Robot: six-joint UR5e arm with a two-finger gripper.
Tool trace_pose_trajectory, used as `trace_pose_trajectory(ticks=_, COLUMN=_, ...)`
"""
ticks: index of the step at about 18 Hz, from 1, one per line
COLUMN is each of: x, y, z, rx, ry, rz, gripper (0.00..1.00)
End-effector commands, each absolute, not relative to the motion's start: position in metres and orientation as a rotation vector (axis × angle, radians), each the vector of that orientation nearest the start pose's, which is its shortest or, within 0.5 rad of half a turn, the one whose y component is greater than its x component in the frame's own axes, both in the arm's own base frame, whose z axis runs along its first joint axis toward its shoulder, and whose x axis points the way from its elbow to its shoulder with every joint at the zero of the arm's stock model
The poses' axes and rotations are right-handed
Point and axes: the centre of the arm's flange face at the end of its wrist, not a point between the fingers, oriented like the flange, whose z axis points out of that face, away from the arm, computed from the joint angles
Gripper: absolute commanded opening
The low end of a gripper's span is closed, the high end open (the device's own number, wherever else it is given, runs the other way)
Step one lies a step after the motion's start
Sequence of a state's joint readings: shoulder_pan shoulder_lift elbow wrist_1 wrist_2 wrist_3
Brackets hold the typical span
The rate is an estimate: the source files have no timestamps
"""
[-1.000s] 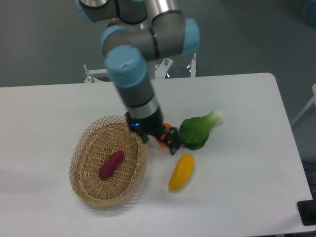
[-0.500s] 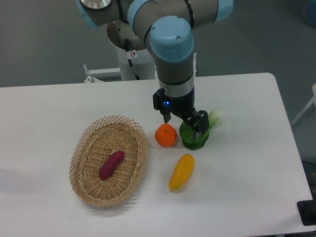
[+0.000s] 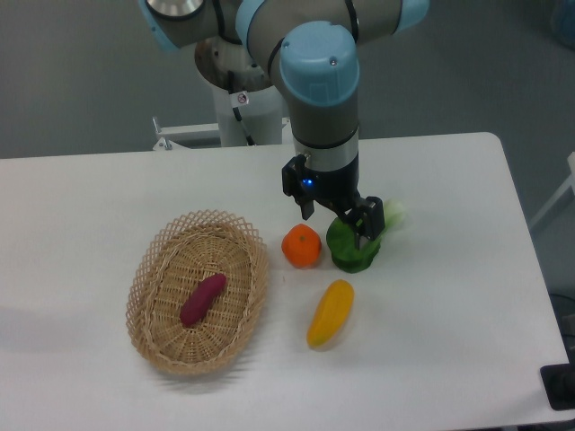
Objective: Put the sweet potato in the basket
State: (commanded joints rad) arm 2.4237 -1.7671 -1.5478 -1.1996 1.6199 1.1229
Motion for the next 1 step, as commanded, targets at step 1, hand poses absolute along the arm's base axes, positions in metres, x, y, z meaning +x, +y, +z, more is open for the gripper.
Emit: trace_pose_trajectory(ticks=1, x=-0.3571, y=0.4824, z=0.433, rx=-3.034, ry=0.405, rz=0.293, gripper=1.0)
